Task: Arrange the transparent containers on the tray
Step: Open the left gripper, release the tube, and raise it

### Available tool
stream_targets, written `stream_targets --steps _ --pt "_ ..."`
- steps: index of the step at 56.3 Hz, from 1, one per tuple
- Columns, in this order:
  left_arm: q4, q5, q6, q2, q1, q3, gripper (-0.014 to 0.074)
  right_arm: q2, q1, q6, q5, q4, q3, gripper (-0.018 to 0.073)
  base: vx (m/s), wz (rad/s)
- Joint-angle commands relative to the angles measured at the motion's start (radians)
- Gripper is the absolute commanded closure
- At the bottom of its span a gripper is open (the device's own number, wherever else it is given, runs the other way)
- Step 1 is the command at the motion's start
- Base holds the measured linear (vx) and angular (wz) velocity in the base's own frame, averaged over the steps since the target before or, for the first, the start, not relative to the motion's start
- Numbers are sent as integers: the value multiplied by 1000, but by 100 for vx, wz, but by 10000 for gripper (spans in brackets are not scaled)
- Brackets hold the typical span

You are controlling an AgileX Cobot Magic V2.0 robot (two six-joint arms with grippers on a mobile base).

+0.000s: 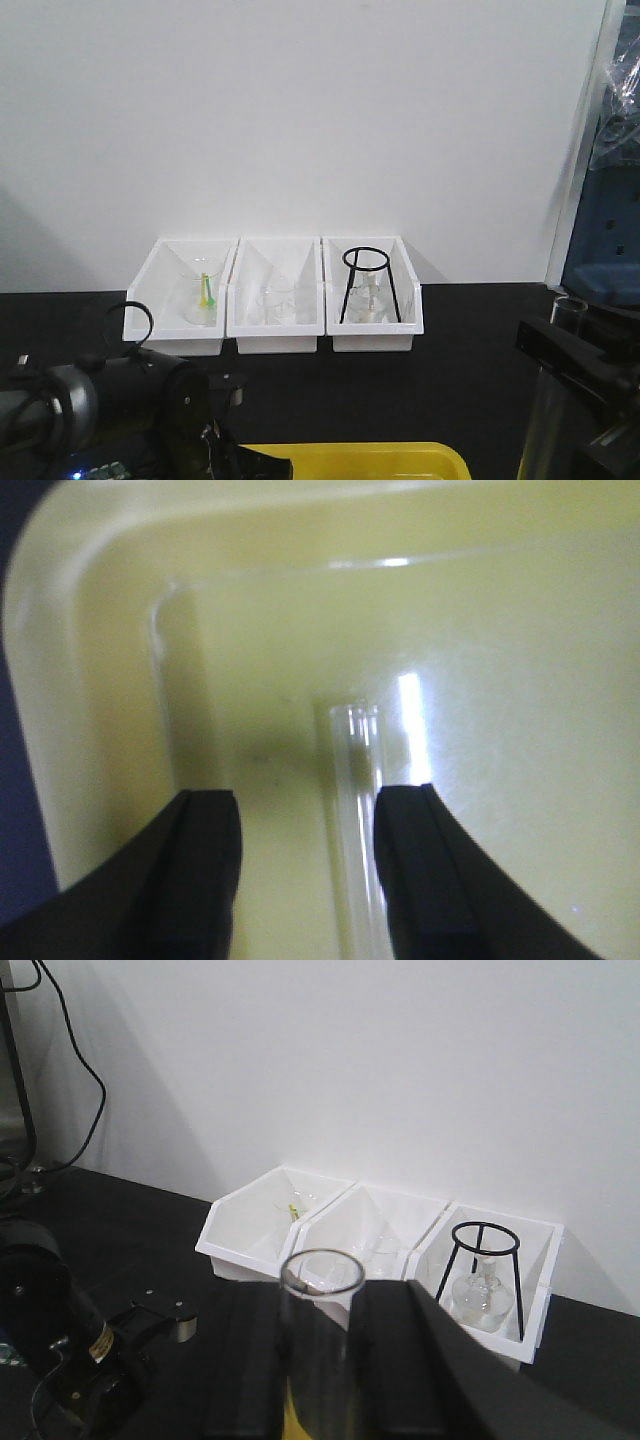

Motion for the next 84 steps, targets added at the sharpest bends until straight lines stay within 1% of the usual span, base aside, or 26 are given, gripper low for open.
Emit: stream_targets --steps 1,4,5,12,17,21,28,34,42,52,57,61,66,72,84 --pt "29 2 3 -90 -1 -71 163 -1 -4 10 17 -29 -27 571 0 0" --pt "45 7 17 -120 -2 -105 163 -1 -4 30 17 -29 -27 571 0 0" --pt "50 4 70 -187 -2 -168 163 20 -4 96 17 -29 -27 571 0 0" --pt "50 0 136 -284 -4 -241 163 81 -4 204 17 -29 -27 571 0 0" --pt "50 -15 197 -359 -5 -286 163 152 -4 259 3 -30 -28 571 0 0" --pt "50 -47 247 -425 -5 -304 163 222 -4 296 -22 -30 -30 571 0 0" --pt "50 -118 290 -537 -5 -304 163 364 -4 353 -63 -30 -35 571 0 0" --pt "50 -135 290 -606 -5 -304 164 498 -4 367 -125 -28 -67 571 0 0" --pt "51 -124 290 -651 -5 -304 181 641 -4 367 -197 -20 -142 571 0 0" --pt "51 -96 292 -656 -5 -304 225 778 -4 367 -217 -20 -235 571 0 0" --pt "51 -93 315 -654 -5 -304 246 829 -4 367 -231 -19 -261 571 0 0" --pt "51 -95 317 -654 -5 -304 262 874 -4 367 -239 -19 -277 571 0 0" --pt "52 -95 317 -654 -5 -304 279 923 -4 367 -238 -20 -288 571 0 0" --pt "52 -95 316 -654 -5 -304 293 964 -4 367 -204 -10 -288 571 0 0" --pt "50 -94 316 -654 -5 -304 294 1004 -4 367 -138 5 -288 566 0 0"
